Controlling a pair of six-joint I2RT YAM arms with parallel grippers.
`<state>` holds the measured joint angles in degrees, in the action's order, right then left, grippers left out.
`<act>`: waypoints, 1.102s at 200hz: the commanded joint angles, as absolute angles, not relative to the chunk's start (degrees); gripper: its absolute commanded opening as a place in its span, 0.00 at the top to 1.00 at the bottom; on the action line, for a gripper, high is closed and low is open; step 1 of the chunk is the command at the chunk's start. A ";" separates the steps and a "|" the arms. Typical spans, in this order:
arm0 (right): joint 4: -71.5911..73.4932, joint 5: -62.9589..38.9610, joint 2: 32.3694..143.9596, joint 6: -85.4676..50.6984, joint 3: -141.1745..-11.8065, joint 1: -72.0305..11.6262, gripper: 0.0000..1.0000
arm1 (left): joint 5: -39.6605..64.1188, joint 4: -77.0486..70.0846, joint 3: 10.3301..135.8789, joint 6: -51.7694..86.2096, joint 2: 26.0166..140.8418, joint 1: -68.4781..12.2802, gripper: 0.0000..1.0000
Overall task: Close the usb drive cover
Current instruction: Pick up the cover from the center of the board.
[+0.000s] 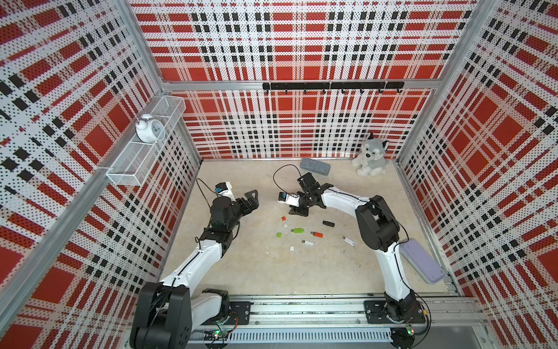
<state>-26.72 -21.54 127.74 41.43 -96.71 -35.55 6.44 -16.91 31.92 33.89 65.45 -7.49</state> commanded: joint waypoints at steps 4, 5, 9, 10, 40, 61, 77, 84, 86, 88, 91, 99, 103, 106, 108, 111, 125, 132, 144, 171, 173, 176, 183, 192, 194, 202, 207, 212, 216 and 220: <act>-26.52 -21.76 129.26 40.38 -96.57 -36.47 0.61 | 4.22 -19.54 31.03 31.61 63.12 -7.82 0.02; -26.53 -21.82 129.28 40.41 -96.62 -36.47 0.61 | 4.22 -19.61 31.03 31.58 63.07 -7.82 0.02; -26.97 -22.07 129.40 40.60 -96.82 -36.55 0.61 | 4.22 -19.80 30.94 31.43 62.94 -7.82 0.02; -27.11 -22.15 129.39 40.69 -96.84 -36.56 0.61 | 4.17 -19.83 30.94 31.41 62.89 -7.87 0.02; -28.73 -25.47 129.71 42.52 -97.37 -36.74 0.58 | 4.28 -20.28 30.94 30.68 62.99 -7.87 0.02; -29.22 -26.78 130.44 43.11 -97.80 -36.90 0.57 | 4.72 -20.30 31.27 30.54 63.78 -7.89 0.02; -29.62 -27.27 131.19 43.26 -98.42 -36.94 0.57 | 4.94 -20.30 31.29 30.82 63.90 -7.90 0.02; -29.47 -27.40 131.59 42.94 -98.57 -37.01 0.57 | 4.63 -20.35 31.12 31.03 63.77 -7.88 0.02; -29.38 -27.53 131.58 42.90 -98.60 -37.03 0.57 | 4.58 -20.38 31.12 31.09 63.73 -7.79 0.02; -29.38 -27.60 131.64 42.89 -98.65 -37.01 0.57 | 4.57 -20.39 31.05 31.11 63.68 -7.82 0.02; -29.36 -27.82 131.76 42.83 -98.68 -37.00 0.57 | 4.47 -20.39 30.98 31.18 63.59 -7.82 0.02; -29.32 -28.47 131.85 42.98 -98.64 -37.01 0.57 | 4.36 -20.43 30.78 31.18 63.37 -7.82 0.02; -29.06 -28.71 131.85 42.91 -98.54 -37.00 0.57 | 4.29 -20.39 30.68 31.20 63.23 -7.82 0.02; -28.88 -28.81 131.96 42.88 -98.53 -37.05 0.57 | 4.23 -20.39 30.60 31.20 63.15 -7.89 0.02; -28.84 -28.93 132.00 42.89 -98.53 -37.03 0.57 | 4.22 -20.39 30.59 31.20 63.12 -7.84 0.02; -28.91 -29.07 132.15 42.98 -98.68 -37.05 0.57 | 4.22 -20.35 30.53 31.22 63.06 -7.86 0.02; -29.71 -29.54 132.84 43.35 -99.38 -37.16 0.56 | 4.39 -20.30 30.41 31.22 62.59 -7.80 0.02; -30.53 -29.77 133.17 43.86 -99.74 -37.18 0.56 | 4.39 -20.30 30.32 31.20 62.37 -7.80 0.02; -30.43 -29.76 133.53 43.51 -99.93 -37.18 0.56 | 4.33 -20.30 30.29 31.20 62.01 -7.73 0.02; -31.97 -30.97 134.75 43.99 -101.34 -37.18 0.58 | 4.57 -20.30 30.33 31.20 61.79 -7.65 0.02; -32.27 -30.99 134.87 44.07 -101.54 -37.22 0.58 | 4.61 -20.30 30.33 31.20 61.79 -7.65 0.02; -32.61 -31.04 135.04 44.19 -101.86 -37.26 0.58 | 4.65 -20.30 30.34 31.20 61.86 -7.65 0.02; -33.19 -30.99 135.29 44.21 -102.32 -37.38 0.58 | 4.82 -20.24 30.45 31.20 61.89 -7.65 0.02; -33.66 -30.94 135.65 44.19 -102.88 -37.35 0.60 | 5.00 -20.22 30.45 31.21 61.88 -7.56 0.02; -33.79 -31.00 135.69 44.20 -102.95 -37.38 0.60 | 5.01 -20.26 30.42 31.20 61.88 -7.49 0.02; -33.97 -30.87 135.94 44.09 -103.34 -37.36 0.60 | 5.22 -20.22 30.50 31.20 61.87 -7.51 0.02; -34.05 -30.69 136.11 43.91 -103.60 -37.36 0.60 | 5.25 -20.13 30.50 31.21 61.87 -7.54 0.02; -34.28 -30.72 136.26 43.86 -103.86 -37.36 0.60 | 5.33 -20.13 30.50 31.20 61.79 -7.55 0.01; -34.58 -30.80 136.44 43.92 -104.11 -37.40 0.61 | 5.30 -20.05 30.50 31.22 61.79 -7.66 0.02; -35.10 -30.99 136.61 44.15 -104.47 -37.38 0.61 | 5.28 -20.04 30.50 31.22 61.71 -7.53 0.02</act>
